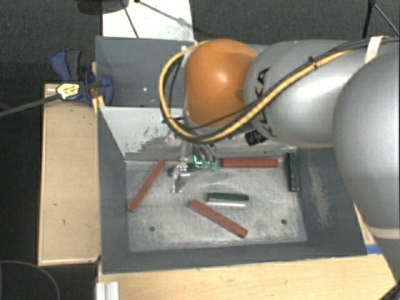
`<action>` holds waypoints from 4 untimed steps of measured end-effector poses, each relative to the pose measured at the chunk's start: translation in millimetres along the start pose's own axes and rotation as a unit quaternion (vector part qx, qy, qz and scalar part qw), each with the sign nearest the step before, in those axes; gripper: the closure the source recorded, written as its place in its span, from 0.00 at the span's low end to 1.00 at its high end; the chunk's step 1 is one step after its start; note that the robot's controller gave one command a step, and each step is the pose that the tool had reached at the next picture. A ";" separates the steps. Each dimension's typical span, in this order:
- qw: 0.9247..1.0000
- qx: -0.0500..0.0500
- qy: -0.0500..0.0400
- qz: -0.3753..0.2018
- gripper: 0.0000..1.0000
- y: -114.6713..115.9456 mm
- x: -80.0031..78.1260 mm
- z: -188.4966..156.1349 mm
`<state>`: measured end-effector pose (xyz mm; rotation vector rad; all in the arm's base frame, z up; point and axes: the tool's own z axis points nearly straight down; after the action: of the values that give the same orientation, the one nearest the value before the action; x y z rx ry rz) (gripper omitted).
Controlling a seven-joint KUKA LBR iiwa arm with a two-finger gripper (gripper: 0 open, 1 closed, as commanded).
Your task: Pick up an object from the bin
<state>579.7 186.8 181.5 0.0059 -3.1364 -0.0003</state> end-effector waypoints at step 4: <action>0.993 0.000 -0.003 -0.119 1.00 -97.8 60.0 101.1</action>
Offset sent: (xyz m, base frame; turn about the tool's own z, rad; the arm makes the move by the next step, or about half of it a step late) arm 0.0120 -0.0315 -0.1103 -0.0928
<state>519.5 88.8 80.7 0.3785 -3.1200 -0.0012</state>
